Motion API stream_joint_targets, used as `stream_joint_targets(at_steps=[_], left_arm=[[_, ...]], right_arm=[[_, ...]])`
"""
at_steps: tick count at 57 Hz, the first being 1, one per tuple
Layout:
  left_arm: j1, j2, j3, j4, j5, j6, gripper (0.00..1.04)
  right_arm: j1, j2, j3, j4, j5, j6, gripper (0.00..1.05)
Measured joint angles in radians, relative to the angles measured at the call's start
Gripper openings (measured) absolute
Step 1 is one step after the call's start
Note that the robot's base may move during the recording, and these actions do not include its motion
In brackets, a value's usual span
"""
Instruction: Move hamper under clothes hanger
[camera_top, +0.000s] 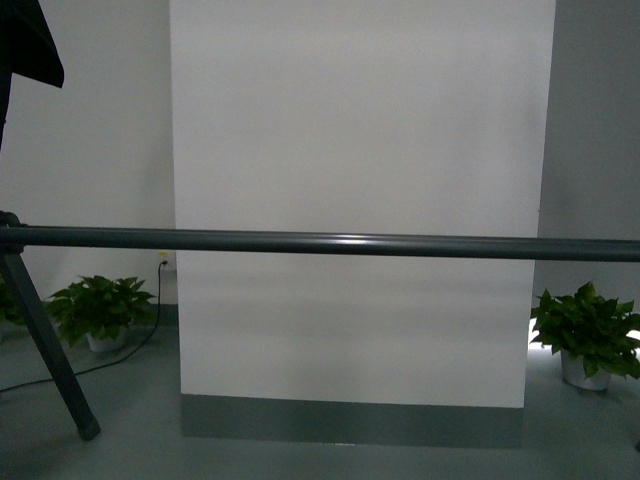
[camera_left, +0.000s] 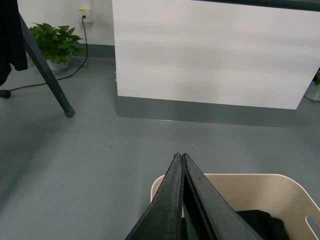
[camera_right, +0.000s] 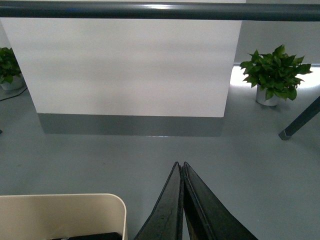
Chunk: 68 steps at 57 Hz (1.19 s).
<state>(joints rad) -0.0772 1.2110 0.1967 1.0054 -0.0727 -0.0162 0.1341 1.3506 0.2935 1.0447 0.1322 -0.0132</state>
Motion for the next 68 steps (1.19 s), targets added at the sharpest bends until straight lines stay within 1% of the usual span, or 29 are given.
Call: stream_joint_targets(at_steps=[5, 7, 8, 12, 14, 19, 22, 25, 30, 49, 68], left_arm=[[0.010, -0.012, -0.037, 0.038, 0.013, 0.000, 0.03], [0.031, -0.018, -0.053, 0.043, 0.050, 0.000, 0.03], [0.048, -0.029, -0.069, 0.040, 0.062, 0.001, 0.03], [0.070, -0.074, -0.098, 0.010, 0.066, 0.002, 0.03], [0.074, -0.108, -0.109, -0.010, 0.066, 0.002, 0.03], [0.075, -0.162, -0.122, -0.042, 0.069, 0.003, 0.03], [0.074, -0.209, -0.133, -0.079, 0.071, 0.003, 0.03], [0.075, -0.258, -0.146, -0.116, 0.073, 0.003, 0.03], [0.075, -0.339, -0.162, -0.181, 0.073, 0.003, 0.03], [0.075, -0.620, -0.179, -0.424, 0.073, 0.004, 0.03], [0.075, -0.776, -0.179, -0.569, 0.073, 0.004, 0.03]], right_arm=[[-0.012, -0.043, -0.036, -0.007, -0.011, 0.000, 0.02], [-0.018, -0.065, -0.053, -0.012, -0.018, 0.001, 0.02], [-0.023, -0.088, -0.068, -0.019, -0.024, 0.000, 0.02], [-0.035, -0.124, -0.105, -0.019, -0.035, 0.001, 0.02], [-0.041, -0.130, -0.132, 0.015, -0.040, 0.001, 0.02], [-0.050, -0.151, -0.163, 0.010, -0.050, 0.001, 0.02], [-0.058, -0.191, -0.188, -0.016, -0.058, 0.001, 0.02], [-0.097, -0.243, -0.206, -0.048, -0.119, 0.001, 0.02], [-0.129, -0.329, -0.226, -0.105, -0.126, 0.002, 0.02], [-0.132, -0.628, -0.281, -0.348, -0.130, 0.003, 0.02], [-0.132, -0.811, -0.288, -0.512, -0.130, 0.003, 0.02]])
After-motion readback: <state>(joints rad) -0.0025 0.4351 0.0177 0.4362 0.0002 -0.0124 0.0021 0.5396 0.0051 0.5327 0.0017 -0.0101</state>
